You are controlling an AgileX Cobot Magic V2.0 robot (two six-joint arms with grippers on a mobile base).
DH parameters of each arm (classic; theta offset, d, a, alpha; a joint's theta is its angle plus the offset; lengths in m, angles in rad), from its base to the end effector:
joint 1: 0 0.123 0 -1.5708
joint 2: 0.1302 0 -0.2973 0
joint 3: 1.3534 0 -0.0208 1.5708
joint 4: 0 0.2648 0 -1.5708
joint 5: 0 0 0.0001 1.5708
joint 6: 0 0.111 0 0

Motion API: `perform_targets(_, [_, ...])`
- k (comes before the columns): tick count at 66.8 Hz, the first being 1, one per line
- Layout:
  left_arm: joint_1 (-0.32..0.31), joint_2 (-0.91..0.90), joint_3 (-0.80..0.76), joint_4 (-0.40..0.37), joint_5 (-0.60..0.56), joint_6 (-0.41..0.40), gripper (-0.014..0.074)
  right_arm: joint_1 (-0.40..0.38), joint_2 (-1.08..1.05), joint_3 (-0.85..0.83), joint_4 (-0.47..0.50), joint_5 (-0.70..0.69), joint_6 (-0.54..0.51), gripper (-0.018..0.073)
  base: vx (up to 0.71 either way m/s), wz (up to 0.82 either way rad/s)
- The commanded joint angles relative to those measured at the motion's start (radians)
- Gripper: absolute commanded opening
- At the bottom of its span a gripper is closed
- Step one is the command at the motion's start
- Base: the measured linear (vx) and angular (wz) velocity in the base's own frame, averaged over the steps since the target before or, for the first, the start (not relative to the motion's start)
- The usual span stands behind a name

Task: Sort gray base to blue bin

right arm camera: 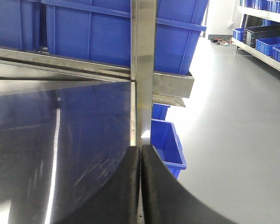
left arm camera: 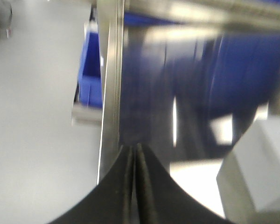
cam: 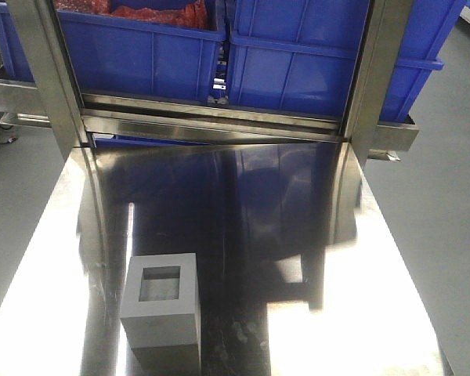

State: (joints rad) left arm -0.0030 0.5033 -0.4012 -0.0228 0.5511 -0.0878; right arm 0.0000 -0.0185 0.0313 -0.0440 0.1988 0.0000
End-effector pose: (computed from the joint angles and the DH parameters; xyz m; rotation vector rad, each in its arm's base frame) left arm 0.1191 -0.0017 0.2562 -0.1043 2.1351 -0.0775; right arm 0.0772 -0.0010 0.1827 -0.0301 1.6949 -0.0396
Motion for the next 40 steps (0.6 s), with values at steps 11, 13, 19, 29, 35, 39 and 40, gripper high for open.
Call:
perform_targets(11, [0.003,0.057,-0.036,-0.008,-0.047,-0.006,-0.0007,-0.005,-0.008,0.006,-0.008,-0.072,-0.012,-0.0005,0.00,0.00])
perform_targets(13, [0.003,0.057,-0.036,-0.008,-0.047,-0.006,-0.0007,-0.005,-0.008,0.006,-0.008,-0.072,-0.012,-0.0005,0.00,0.00])
perform_targets(19, [0.003,0.057,-0.036,-0.008,-0.039,-0.006,-0.0007,-0.005,-0.008,0.006,-0.008,-0.072,-0.012,-0.0005,0.00,0.00])
perform_targets(29, [0.003,0.058,-0.036,-0.007,-0.018,-0.002,0.0015,-0.005,-0.008,0.006,-0.008,-0.072,-0.012,-0.0005,0.00,0.00])
perform_targets(35, [0.003,0.058,-0.036,-0.007,-0.018,0.012,0.0058,-0.005,-0.008,0.006,-0.008,-0.074,-0.012,-0.0005,0.00,0.00])
perform_targets(39, [0.003,0.058,-0.036,-0.007,-0.018,0.021,0.0101,-0.005,-0.008,0.006,-0.008,-0.075,-0.012,-0.0005,0.00,0.00])
perform_targets(40, [0.003,0.058,-0.036,-0.007,-0.018,0.021,0.0112,-0.005,-0.008,0.006,-0.008,-0.075,-0.012,-0.0005,0.00,0.00])
